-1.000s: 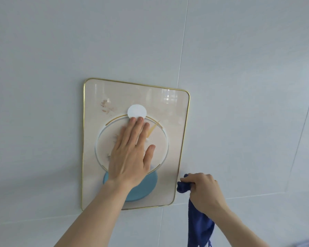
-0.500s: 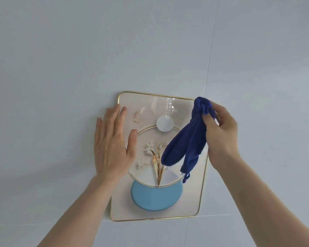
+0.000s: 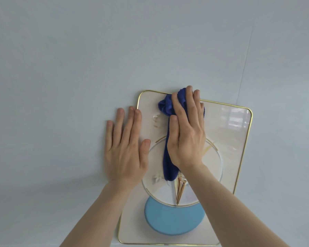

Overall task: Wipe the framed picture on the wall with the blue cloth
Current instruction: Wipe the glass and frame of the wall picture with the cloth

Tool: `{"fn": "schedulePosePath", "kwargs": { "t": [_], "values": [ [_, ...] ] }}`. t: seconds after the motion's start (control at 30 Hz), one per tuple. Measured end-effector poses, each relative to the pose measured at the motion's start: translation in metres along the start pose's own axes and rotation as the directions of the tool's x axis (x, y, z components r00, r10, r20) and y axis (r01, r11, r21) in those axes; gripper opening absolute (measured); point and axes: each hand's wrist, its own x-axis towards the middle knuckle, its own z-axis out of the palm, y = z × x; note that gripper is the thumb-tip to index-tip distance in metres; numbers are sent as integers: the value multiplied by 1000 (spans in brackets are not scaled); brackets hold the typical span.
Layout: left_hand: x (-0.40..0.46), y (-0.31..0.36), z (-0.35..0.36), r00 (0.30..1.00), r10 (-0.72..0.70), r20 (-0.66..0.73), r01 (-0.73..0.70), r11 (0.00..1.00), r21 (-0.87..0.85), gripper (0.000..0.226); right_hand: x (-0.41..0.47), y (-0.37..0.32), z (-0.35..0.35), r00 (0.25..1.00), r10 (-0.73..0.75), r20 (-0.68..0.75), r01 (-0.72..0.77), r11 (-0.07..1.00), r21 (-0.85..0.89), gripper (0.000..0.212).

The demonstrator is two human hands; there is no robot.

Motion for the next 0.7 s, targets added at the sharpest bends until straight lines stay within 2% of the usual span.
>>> {"fn": "schedulePosePath", "kwargs": {
  "t": [0.23, 0.43, 0.5, 0.6, 0.7],
  "values": [
    [-1, -2, 0, 997, 5, -77, -16, 989, -149, 68, -2, -24, 19, 999, -34, 9, 33, 991, 126, 47],
    [-2, -4, 1, 992, -8, -124, -19, 977, -214, 72, -2, -27, 22, 999, 36, -22, -29, 963, 269, 56],
    [-3, -4, 2, 990, -8, -144, -26, 972, -232, 72, -4, -29, 22, 999, -41, 10, 37, 974, 225, 53],
    [-3, -5, 2, 985, -8, -170, -37, 965, -259, 71, -5, -28, 23, 976, -200, 83, 198, 980, 28, 47],
    [-4, -5, 3, 985, -4, -171, -40, 966, -256, 70, -5, -27, 25, 967, -239, 91, 246, 967, -68, 44]
  ]
}}
